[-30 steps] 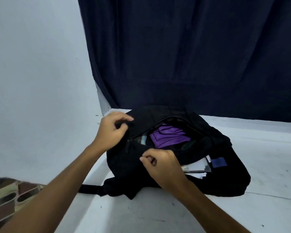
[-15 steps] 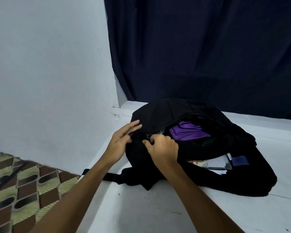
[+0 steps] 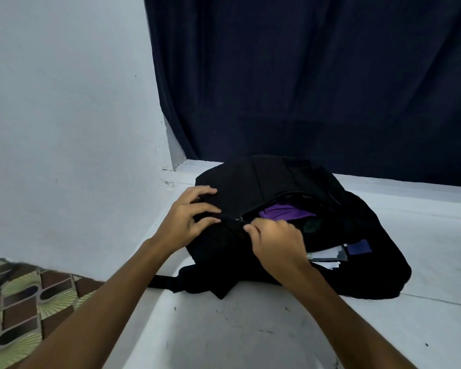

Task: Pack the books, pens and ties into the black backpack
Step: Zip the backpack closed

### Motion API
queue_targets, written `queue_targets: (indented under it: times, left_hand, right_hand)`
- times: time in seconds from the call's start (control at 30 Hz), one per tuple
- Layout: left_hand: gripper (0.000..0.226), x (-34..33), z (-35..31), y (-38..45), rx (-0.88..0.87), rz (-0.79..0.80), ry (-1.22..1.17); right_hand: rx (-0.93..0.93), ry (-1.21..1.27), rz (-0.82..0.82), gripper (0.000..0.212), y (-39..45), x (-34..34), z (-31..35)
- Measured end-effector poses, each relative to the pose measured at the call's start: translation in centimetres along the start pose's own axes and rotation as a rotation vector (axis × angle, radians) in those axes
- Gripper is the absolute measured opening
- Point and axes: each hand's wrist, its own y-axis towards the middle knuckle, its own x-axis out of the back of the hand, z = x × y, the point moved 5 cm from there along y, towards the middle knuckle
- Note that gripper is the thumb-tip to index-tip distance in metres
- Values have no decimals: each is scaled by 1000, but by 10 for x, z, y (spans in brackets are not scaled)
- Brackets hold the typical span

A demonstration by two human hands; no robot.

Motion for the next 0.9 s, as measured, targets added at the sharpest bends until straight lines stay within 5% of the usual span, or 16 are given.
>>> queue_targets:
  times: [0.33,0.43,0.53,0.67,0.8,0.9]
  left_hand:
    - [28,1,3,-17,89,-67,-26]
    - [27,-2,-2,-20,153,-118,-15]
    - [27,-3,-10,-28,176,-182,42]
    - [33,-10,-37,-34,49,-266,184]
    - [21,-29,-55,-40,-28,-221,289]
    - [23,-45,-58,-45,-65,-172,326]
  right_hand:
    - [-448,39,-192,29,-52,21,-208]
    - [-370,79,-425,21,-54,18,-195]
    - [-30,125,-700,11,-59,22,-139]
    - [189,167,-502,33,-57,-11,-61]
    - [-73,-21,-96,49,-33,-52,-46]
    - [-127,15,-100,53,-29,-53,-40]
